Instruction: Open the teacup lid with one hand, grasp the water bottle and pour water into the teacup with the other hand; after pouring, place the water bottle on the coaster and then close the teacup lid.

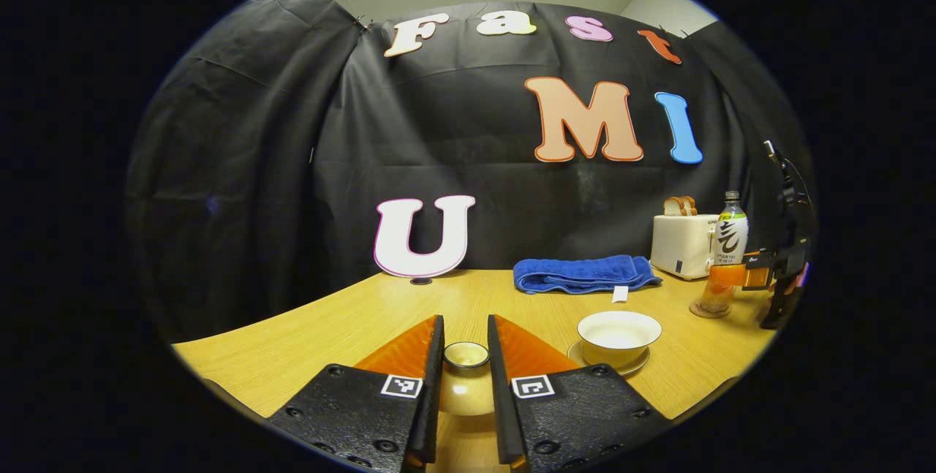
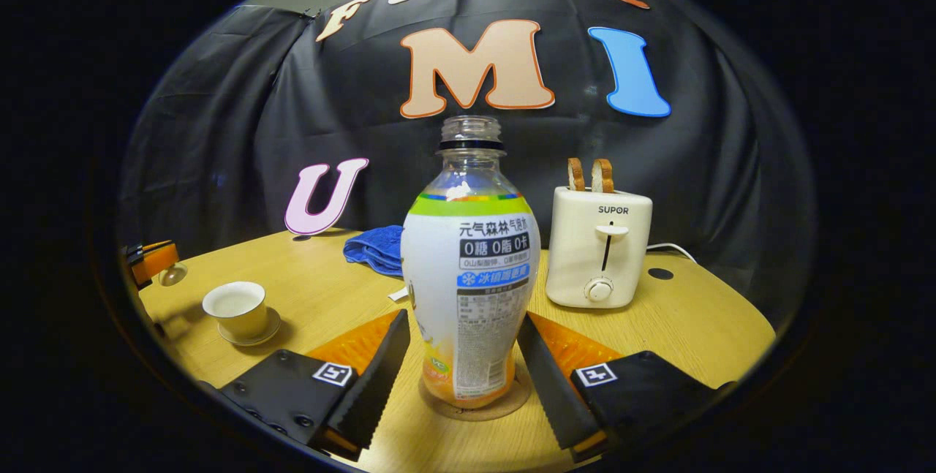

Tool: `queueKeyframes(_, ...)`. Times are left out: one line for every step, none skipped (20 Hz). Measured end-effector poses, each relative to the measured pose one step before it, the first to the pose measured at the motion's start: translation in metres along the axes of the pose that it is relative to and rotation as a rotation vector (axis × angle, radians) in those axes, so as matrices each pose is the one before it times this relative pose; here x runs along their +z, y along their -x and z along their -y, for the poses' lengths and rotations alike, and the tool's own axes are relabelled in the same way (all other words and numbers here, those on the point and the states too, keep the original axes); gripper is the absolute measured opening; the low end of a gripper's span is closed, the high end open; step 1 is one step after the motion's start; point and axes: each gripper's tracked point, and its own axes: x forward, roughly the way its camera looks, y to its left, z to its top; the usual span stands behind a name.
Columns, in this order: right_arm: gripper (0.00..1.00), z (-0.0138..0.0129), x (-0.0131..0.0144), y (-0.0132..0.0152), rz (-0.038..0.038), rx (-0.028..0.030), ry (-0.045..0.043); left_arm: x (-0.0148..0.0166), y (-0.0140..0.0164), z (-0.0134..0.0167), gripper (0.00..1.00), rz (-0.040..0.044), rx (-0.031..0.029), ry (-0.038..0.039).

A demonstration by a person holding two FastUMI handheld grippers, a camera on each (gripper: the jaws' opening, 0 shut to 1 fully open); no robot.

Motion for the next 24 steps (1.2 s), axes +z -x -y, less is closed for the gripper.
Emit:
queueKeyframes(0.95,-0.0002,-0.00129,0.00103,0.00204,-0.00137,0.00136,0.00018,0.00014,0.00006,0.3,-0.00037,-0.00011,-0.00029)
queueKeyframes(0.95,0.00077,0.00152,0.00245,0.00648,-0.00202,-0.00177,-0.00006,-0.0004,0.00069,0.3,0.00036,-0.00206,0.00069)
queueKeyframes(0.93,0.00041,0.00001,0.00204,0.00135,-0.00202,0.00209,0.00017,-0.00055,0.00081,0.3,0.00015,-0.00322,0.00034)
queueKeyframes(0.95,0.00016,-0.00022,0.00171,0.00521,-0.00345,0.00001,-0.00027,-0.00037,0.00047,0.3,0.00034,-0.00164,0.0006)
queueKeyframes(0.96,0.00102,0.00111,0.0031,0.00716,-0.0067,0.00119,-0.00049,-0.00034,0.00011,0.3,-0.00056,-0.00145,0.00022)
queueKeyframes(0.96,-0.00023,0.00084,0.00359,0.00818,-0.00346,0.00113,0.00037,0.00017,0.00108,0.3,0.00033,-0.00401,0.00095)
queueKeyframes(0.96,-0.00141,0.00067,0.00483,0.01129,-0.0016,0.00088,0.00005,0.00029,0.00102,0.3,-0.00095,-0.00417,0.00015)
queueKeyframes(0.96,-0.0012,0.00167,0.00511,0.01411,-0.00257,0.00208,-0.00037,-0.00013,0.00087,0.3,0.00107,-0.00398,0.00116)
queueKeyframes(0.96,-0.00176,0.00162,0.00477,0.0147,-0.00044,0.00325,0.00039,-0.00061,0.00085,0.3,0.0003,-0.00435,-0.0009)
queueKeyframes(0.93,-0.00067,0.00291,0.00583,0.01661,-0.00266,-0.00092,-0.0005,-0.0002,0.0021,0.3,0.00124,-0.00964,-0.00172)
queueKeyframes(0.93,-0.00079,0.00079,0.00565,0.01318,-0.00341,-0.00613,0.00137,0.00041,0.0028,0.3,0.00102,-0.00796,-0.00019)
queueKeyframes(0.99,0.00094,0.00127,0.00594,0.01112,-0.00914,-0.01186,-0.00097,-0.00313,0.00263,0.28,-0.00127,-0.01422,0.00111)
queueKeyframes(0.96,0.0021,0.00044,0.00585,0.00736,-0.01135,-0.01636,0.0006,-0.00191,0.00435,0.28,0.00074,-0.01825,0.0)
queueKeyframes(0.99,0.00255,0.00194,0.00592,0.01338,-0.01591,-0.01309,-0.00088,-0.00189,0.00409,0.28,0.00045,-0.0175,0.00035)
queueKeyframes(0.96,0.00353,0.00274,0.00523,0.01689,-0.01709,0.00118,0.00077,-0.00132,0.00462,0.28,-0.00036,-0.01957,0.00008)
queueKeyframes(0.94,0.003,0.00344,0.00569,0.0212,-0.01625,0.00565,-0.00043,-0.00276,0.00538,0.27,0.00012,-0.02556,0.00084)
queueKeyframes(0.96,0.00181,0.00359,0.00678,0.02267,-0.0144,0.00106,0.00057,-0.0012,0.00674,0.27,0.00125,-0.02891,0.00037)
queueKeyframes(0.99,0.00281,0.00017,0.00382,0.0025,-0.01582,-0.00219,0.00009,-0.00225,0.00521,0.27,0.00116,-0.0246,0.0009)
queueKeyframes(0.93,0.00332,-0.00127,0.00461,-0.00126,-0.0131,0.00127,-0.00017,-0.00195,0.00541,0.28,-0.00068,-0.02541,0.00064)
queueKeyframes(0.96,0.0037,0.00191,0.00423,0.00518,-0.01576,0.00091,0.0003,-0.00287,0.00618,0.27,0.00324,-0.02538,0.00116)
queueKeyframes(0.96,0.00418,0.00044,0.00308,-0.00074,-0.01564,0.00026,0.00051,-0.00223,0.00531,0.27,0.0007,-0.024,0.0009)
queueKeyframes(0.93,0.00236,-0.0007,0.0041,0.00042,-0.01186,0.00088,0.00027,-0.00381,0.00511,0.28,0.00084,-0.0197,0.00097)
queueKeyframes(0.96,0.00441,0.00099,0.00329,0.00072,-0.0151,0.00062,-0.00095,-0.00438,0.00413,0.27,-0.00087,-0.01482,-0.00034)
queueKeyframes(0.95,0.00457,0.00062,0.00407,0.00209,-0.01759,0.00035,-0.00022,-0.0043,0.00542,0.26,0.00078,-0.01795,0.00024)
